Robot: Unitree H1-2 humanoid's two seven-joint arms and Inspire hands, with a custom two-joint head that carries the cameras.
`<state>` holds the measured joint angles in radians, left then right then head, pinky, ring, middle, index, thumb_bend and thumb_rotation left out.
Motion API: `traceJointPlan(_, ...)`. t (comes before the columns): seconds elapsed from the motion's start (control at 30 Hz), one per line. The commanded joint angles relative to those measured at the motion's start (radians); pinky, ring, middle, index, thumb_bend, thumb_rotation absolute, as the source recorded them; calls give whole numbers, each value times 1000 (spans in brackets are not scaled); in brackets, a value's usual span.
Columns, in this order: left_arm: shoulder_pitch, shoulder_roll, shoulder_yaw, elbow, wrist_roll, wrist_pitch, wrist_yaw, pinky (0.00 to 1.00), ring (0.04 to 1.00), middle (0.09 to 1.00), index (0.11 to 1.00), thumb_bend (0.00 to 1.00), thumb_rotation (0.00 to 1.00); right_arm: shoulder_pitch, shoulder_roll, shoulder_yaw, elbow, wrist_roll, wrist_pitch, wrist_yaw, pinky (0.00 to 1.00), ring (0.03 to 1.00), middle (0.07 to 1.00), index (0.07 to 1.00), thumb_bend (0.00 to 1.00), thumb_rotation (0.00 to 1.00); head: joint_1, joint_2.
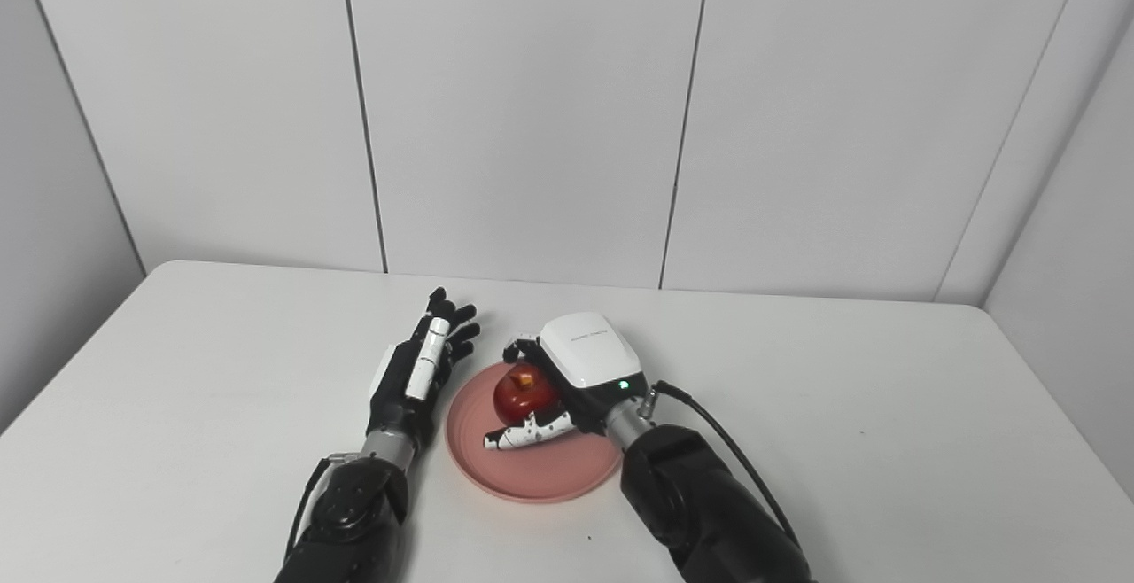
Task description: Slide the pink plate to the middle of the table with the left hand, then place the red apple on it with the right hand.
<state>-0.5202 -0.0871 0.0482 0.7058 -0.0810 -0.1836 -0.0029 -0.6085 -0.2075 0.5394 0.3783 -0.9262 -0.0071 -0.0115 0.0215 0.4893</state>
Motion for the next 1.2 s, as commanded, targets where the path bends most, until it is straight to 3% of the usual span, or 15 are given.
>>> traceJointPlan(0.0, 44, -8, -4, 34, -5, 13, -7, 919, 904, 902, 1000, 683, 848, -47, -4, -9, -24, -9, -8, -13, 533, 610, 673, 716, 960, 716, -1, 0)
traceJointPlan(0.4, 37, -5, 4, 55, -12, -1, -21, 917, 904, 907, 1000, 681, 848, -51, -9, -14, -24, -14, -12, -14, 661, 686, 721, 745, 976, 764, -4, -1)
traceJointPlan(0.7, 34, -3, 3, 58, -3, 0, -15, 888, 903, 931, 1000, 681, 849, -64, -10, -38, -37, 4, -20, -25, 672, 688, 721, 745, 998, 790, -6, -4)
traceJointPlan(0.83, 30, -5, 7, 59, -7, 3, -16, 873, 885, 909, 1000, 696, 858, -66, 1, -89, -53, 63, -39, -53, 635, 672, 706, 749, 945, 842, -6, -5)
traceJointPlan(0.97, 31, -4, 4, 54, 2, 4, -8, 860, 867, 889, 1000, 700, 865, -61, 24, -155, -66, 164, -55, -55, 627, 696, 740, 775, 894, 973, -8, -7)
traceJointPlan(1.17, 33, -2, 6, 57, 4, -14, -2, 873, 878, 896, 1000, 705, 857, -42, 85, -267, -83, 374, -78, -49, 671, 796, 825, 819, 912, 1000, -12, -4)
